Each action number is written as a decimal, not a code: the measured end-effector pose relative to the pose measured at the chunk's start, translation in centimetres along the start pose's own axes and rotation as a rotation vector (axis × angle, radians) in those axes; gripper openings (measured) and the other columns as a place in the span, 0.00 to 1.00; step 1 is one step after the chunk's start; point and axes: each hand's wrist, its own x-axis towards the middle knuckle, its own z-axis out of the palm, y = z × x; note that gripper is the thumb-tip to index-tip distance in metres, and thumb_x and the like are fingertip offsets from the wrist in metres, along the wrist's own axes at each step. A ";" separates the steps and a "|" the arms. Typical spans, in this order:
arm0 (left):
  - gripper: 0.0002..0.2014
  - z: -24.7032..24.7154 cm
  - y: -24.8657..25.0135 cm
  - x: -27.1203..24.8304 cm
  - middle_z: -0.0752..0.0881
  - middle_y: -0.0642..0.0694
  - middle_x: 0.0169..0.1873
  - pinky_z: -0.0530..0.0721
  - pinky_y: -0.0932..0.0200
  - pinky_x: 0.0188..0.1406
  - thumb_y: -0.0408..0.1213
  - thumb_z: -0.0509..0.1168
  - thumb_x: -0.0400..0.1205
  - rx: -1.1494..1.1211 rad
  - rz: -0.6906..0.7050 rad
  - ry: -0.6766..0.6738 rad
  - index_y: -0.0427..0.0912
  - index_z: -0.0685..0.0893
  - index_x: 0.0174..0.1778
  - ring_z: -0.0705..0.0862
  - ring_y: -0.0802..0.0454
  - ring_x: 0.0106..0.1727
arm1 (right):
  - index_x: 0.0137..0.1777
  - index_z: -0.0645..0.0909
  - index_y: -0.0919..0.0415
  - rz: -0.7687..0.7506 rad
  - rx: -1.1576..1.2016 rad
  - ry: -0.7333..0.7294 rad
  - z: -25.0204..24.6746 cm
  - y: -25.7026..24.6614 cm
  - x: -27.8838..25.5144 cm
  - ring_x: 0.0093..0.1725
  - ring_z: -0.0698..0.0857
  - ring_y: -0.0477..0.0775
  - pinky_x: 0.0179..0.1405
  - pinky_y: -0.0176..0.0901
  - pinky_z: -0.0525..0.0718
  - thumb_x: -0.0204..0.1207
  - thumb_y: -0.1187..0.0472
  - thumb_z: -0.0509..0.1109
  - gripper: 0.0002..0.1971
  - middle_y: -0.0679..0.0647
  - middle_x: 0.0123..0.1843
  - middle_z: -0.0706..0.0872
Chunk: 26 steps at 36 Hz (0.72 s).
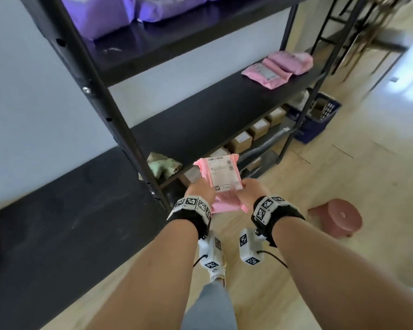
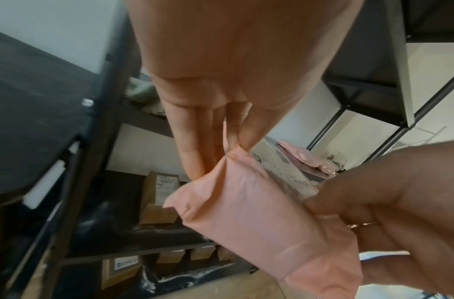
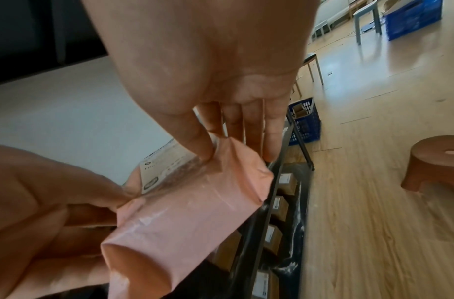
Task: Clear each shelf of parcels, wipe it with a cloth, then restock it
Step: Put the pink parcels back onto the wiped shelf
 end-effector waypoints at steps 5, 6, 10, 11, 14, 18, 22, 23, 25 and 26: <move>0.13 -1.5 5.2 5.0 0.86 0.39 0.53 0.81 0.55 0.48 0.34 0.58 0.85 -0.046 0.062 0.015 0.34 0.82 0.61 0.85 0.42 0.54 | 0.50 0.82 0.60 0.012 -0.025 0.058 -5.3 -1.0 4.6 0.44 0.87 0.55 0.50 0.51 0.88 0.83 0.58 0.62 0.08 0.55 0.43 0.87; 0.12 -1.9 6.2 6.0 0.86 0.41 0.47 0.80 0.61 0.39 0.34 0.57 0.85 -0.057 0.073 0.011 0.34 0.81 0.59 0.85 0.45 0.46 | 0.50 0.81 0.59 0.012 -0.029 0.071 -6.3 -1.2 5.5 0.44 0.86 0.55 0.50 0.50 0.87 0.83 0.57 0.62 0.09 0.55 0.42 0.86; 0.10 -3.5 10.2 9.5 0.74 0.48 0.30 0.66 0.64 0.21 0.33 0.55 0.85 -0.073 0.083 0.024 0.32 0.79 0.54 0.73 0.56 0.28 | 0.56 0.83 0.60 0.005 0.009 0.132 -10.2 -2.4 9.0 0.48 0.87 0.58 0.53 0.55 0.88 0.84 0.56 0.60 0.12 0.57 0.49 0.88; 0.10 -3.9 11.0 10.4 0.73 0.48 0.29 0.65 0.63 0.21 0.34 0.55 0.86 -0.071 0.086 0.026 0.32 0.79 0.54 0.72 0.56 0.27 | 0.56 0.83 0.60 0.005 0.017 0.155 -11.0 -2.7 9.8 0.49 0.87 0.58 0.53 0.55 0.87 0.84 0.57 0.60 0.12 0.57 0.49 0.88; 0.12 -4.8 13.5 12.8 0.73 0.47 0.29 0.64 0.63 0.21 0.35 0.53 0.87 -0.054 0.105 0.031 0.30 0.78 0.54 0.72 0.55 0.27 | 0.52 0.81 0.59 0.018 0.024 0.216 -13.2 -3.2 12.1 0.47 0.85 0.56 0.49 0.49 0.85 0.83 0.58 0.60 0.09 0.55 0.47 0.86; 0.10 -5.1 15.7 15.7 0.76 0.46 0.30 0.67 0.63 0.21 0.34 0.54 0.86 -0.083 0.097 0.021 0.33 0.78 0.52 0.75 0.54 0.27 | 0.55 0.80 0.59 0.033 0.030 0.214 -15.5 -3.8 15.1 0.48 0.84 0.56 0.52 0.49 0.84 0.83 0.57 0.60 0.09 0.56 0.51 0.86; 0.08 -5.0 17.5 18.8 0.77 0.46 0.33 0.71 0.58 0.30 0.35 0.55 0.85 -0.106 0.093 0.030 0.34 0.77 0.50 0.77 0.50 0.33 | 0.60 0.81 0.57 0.025 0.052 0.208 -17.6 -4.1 18.3 0.50 0.85 0.55 0.55 0.51 0.86 0.83 0.57 0.60 0.11 0.54 0.51 0.86; 0.09 -4.9 18.3 20.0 0.77 0.46 0.34 0.71 0.58 0.31 0.35 0.55 0.85 -0.120 0.080 0.037 0.35 0.78 0.51 0.76 0.49 0.35 | 0.61 0.80 0.57 0.008 0.027 0.192 -18.3 -4.2 19.6 0.52 0.85 0.56 0.57 0.52 0.85 0.84 0.58 0.60 0.11 0.55 0.53 0.86; 0.09 -4.8 19.3 21.4 0.78 0.45 0.35 0.71 0.57 0.31 0.35 0.56 0.85 -0.142 0.065 0.054 0.35 0.78 0.53 0.77 0.48 0.37 | 0.64 0.79 0.59 -0.020 -0.016 0.168 -19.3 -4.4 21.5 0.56 0.85 0.57 0.58 0.50 0.84 0.84 0.60 0.60 0.12 0.56 0.57 0.85; 0.09 -4.7 19.9 22.3 0.78 0.45 0.37 0.71 0.58 0.30 0.36 0.55 0.85 -0.156 0.054 0.069 0.35 0.78 0.53 0.77 0.48 0.37 | 0.64 0.79 0.58 -0.029 -0.007 0.157 -20.0 -4.5 22.7 0.57 0.84 0.57 0.58 0.50 0.83 0.84 0.60 0.60 0.12 0.57 0.58 0.85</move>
